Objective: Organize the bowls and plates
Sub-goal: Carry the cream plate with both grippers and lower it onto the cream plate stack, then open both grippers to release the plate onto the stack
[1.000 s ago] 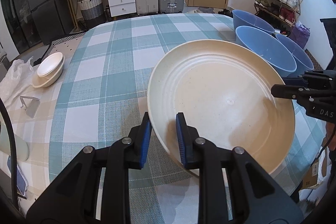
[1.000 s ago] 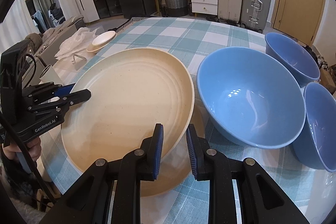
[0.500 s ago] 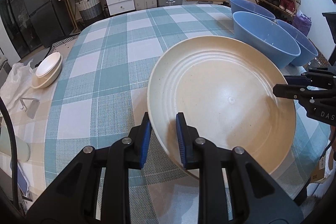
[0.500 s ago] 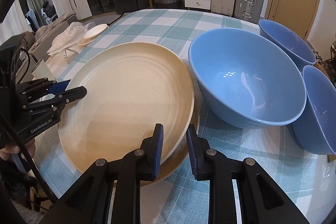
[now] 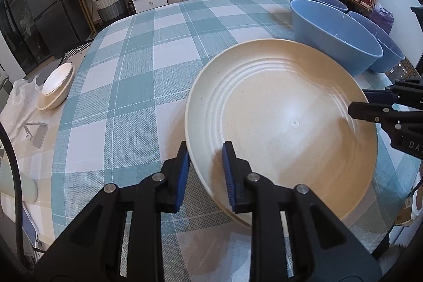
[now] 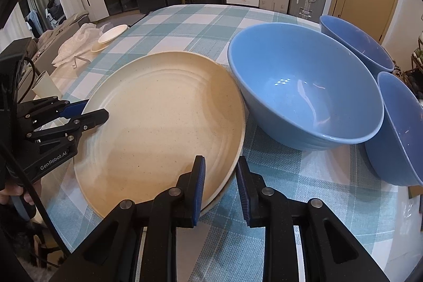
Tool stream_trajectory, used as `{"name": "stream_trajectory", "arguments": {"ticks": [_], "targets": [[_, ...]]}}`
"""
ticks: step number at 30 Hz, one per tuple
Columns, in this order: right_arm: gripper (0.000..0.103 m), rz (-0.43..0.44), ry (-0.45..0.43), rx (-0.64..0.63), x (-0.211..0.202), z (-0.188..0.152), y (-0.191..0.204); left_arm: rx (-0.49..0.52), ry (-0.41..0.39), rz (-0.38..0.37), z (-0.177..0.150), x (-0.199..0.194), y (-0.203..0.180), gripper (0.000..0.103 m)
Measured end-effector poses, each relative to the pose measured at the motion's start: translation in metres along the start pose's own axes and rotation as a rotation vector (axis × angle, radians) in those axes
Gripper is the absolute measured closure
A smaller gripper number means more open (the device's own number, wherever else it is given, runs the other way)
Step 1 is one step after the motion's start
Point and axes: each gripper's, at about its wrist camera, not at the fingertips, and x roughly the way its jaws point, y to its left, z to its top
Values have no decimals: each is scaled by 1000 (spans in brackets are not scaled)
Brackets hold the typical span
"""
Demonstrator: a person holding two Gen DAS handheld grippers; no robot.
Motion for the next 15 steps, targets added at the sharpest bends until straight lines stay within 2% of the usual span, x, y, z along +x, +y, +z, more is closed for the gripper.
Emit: {"name": "stream_trajectory", "arguments": {"ticks": [9, 12, 15], "targets": [[72, 11, 1, 12, 2, 0, -1, 12, 19, 4, 0, 3, -2, 79], [64, 49, 1, 35, 2, 0, -3, 14, 21, 0, 0, 2, -3, 76], [64, 51, 4, 42, 2, -2, -4, 15, 22, 2, -2, 0, -4, 75]]}}
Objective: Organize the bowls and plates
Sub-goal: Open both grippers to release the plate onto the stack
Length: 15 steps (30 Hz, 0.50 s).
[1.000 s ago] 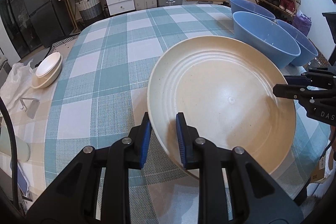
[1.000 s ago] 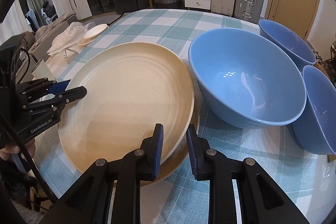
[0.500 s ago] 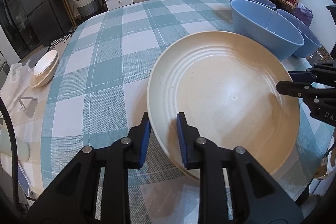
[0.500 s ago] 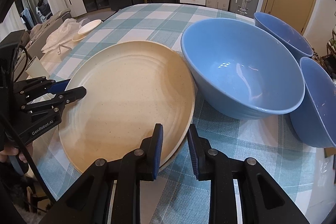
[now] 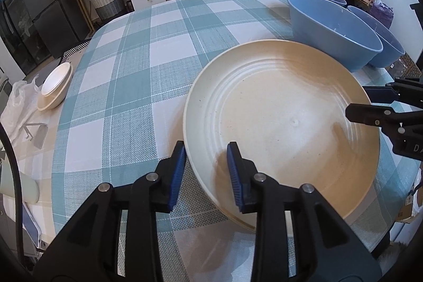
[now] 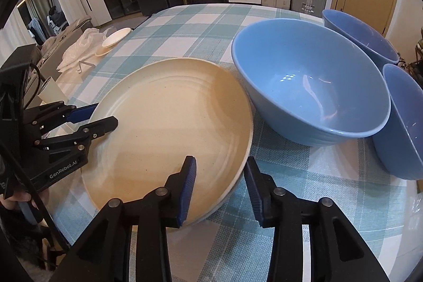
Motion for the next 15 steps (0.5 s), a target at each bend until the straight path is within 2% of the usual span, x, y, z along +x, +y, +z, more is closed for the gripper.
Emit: {"name": "stream_trajectory", "arguments": {"ticks": [4, 6, 10, 13, 15], "targets": [[64, 3, 9, 5, 2, -1, 0, -5, 3, -5, 0, -1, -1, 74], [63, 12, 12, 11, 2, -1, -1, -18, 7, -22, 0, -1, 1, 68], [47, 52, -7, 28, -5, 0, -1, -54, 2, -94, 1, -6, 5, 53], [35, 67, -29, 26, -12, 2, 0, -57, -24, -104, 0, -15, 4, 43], [30, 76, -38, 25, -16, 2, 1, -58, -40, -109, 2, -20, 4, 31]]}}
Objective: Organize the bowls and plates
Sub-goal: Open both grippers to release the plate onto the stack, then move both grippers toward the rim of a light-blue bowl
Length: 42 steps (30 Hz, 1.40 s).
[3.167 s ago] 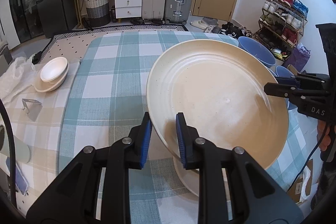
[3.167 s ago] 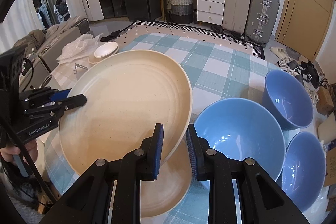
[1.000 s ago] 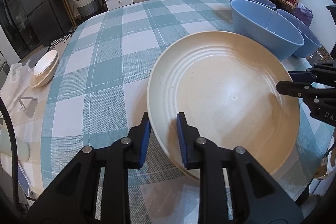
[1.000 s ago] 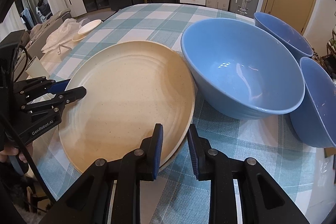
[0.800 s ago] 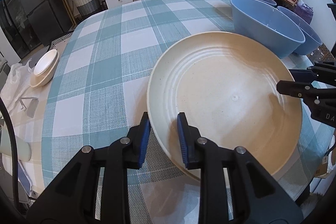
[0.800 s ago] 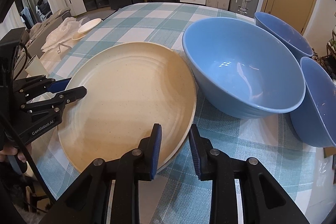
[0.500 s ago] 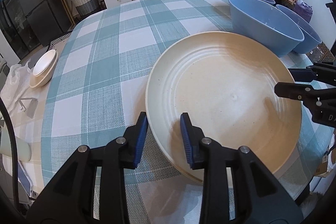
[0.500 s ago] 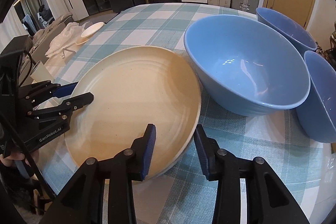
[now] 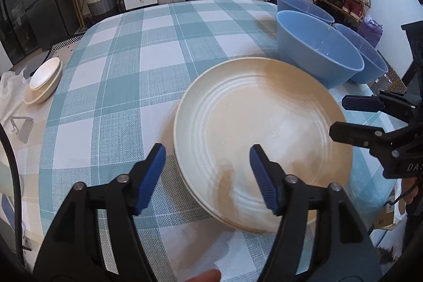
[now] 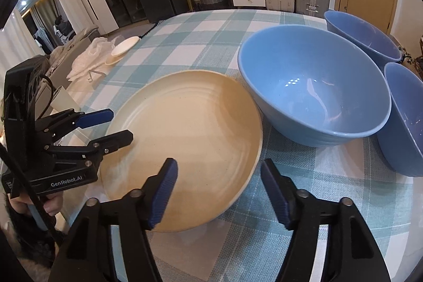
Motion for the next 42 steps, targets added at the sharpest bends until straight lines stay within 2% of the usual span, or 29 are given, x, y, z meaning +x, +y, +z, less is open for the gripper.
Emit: {"name": "stream_trajectory", "arguments": {"ticks": [4, 6, 8, 11, 17, 19, 21, 28, 38, 42], "targets": [[18, 7, -18, -4, -9, -1, 0, -18, -18, -17, 4, -10, 1, 28], [16, 11, -30, -4, -15, -2, -1, -26, -24, -22, 7, -15, 3, 26], [8, 12, -48, -3, -22, -2, -2, -33, -32, -24, 9, -20, 3, 25], [3, 19, -80, 11, -35, -2, -6, -40, -53, -32, 14, -29, 3, 23], [1, 11, -135, 37, -62, -3, -19, -31, -97, -67, 26, -46, -8, 21], [1, -3, -152, 36, -73, -3, -24, -15, -104, -73, 31, -49, -15, 17], [1, -22, -170, 31, -84, -3, -29, 3, -114, -72, 37, -53, -23, 2], [1, -102, -244, 52, -124, 8, -59, 54, -144, -103, 62, -58, -52, 2], [1, -173, -345, 85, -184, 32, -104, 75, -200, -168, 121, -64, -82, 2], [1, -145, -375, 111, -202, 44, -123, 82, -228, -173, 147, -67, -91, 2]]}}
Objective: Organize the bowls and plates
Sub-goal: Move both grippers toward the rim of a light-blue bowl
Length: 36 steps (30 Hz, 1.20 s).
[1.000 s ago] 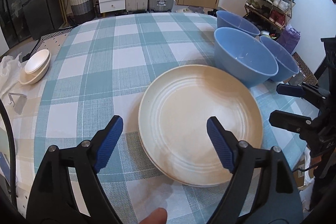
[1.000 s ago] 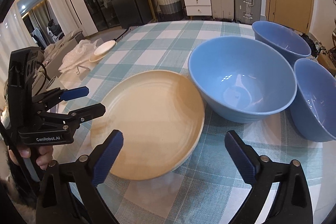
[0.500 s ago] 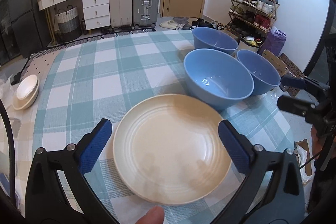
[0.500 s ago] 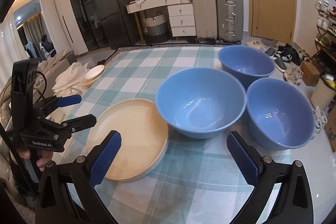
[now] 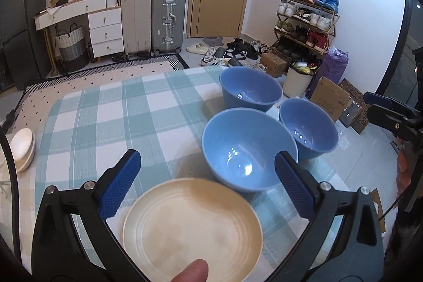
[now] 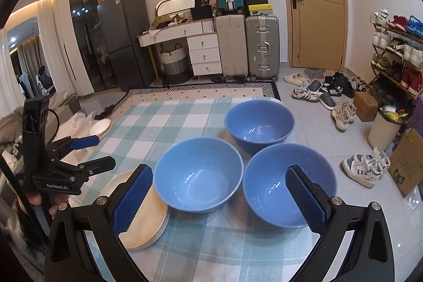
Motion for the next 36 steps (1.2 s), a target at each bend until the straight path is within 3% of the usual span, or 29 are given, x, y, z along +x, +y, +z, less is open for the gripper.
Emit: {"name": "stream_trajectory", "arguments": {"ticks": [12, 23, 36], "targets": [[1, -45, -58, 26, -11, 43, -40, 45, -40, 4, 68, 20, -19, 2], [1, -87, -81, 69, 3, 73, -78, 48, -39, -28, 106, 56, -31, 2], [1, -128, -1, 104, 61, 91, -117, -3, 18, -21, 141, 134, -28, 2]]}}
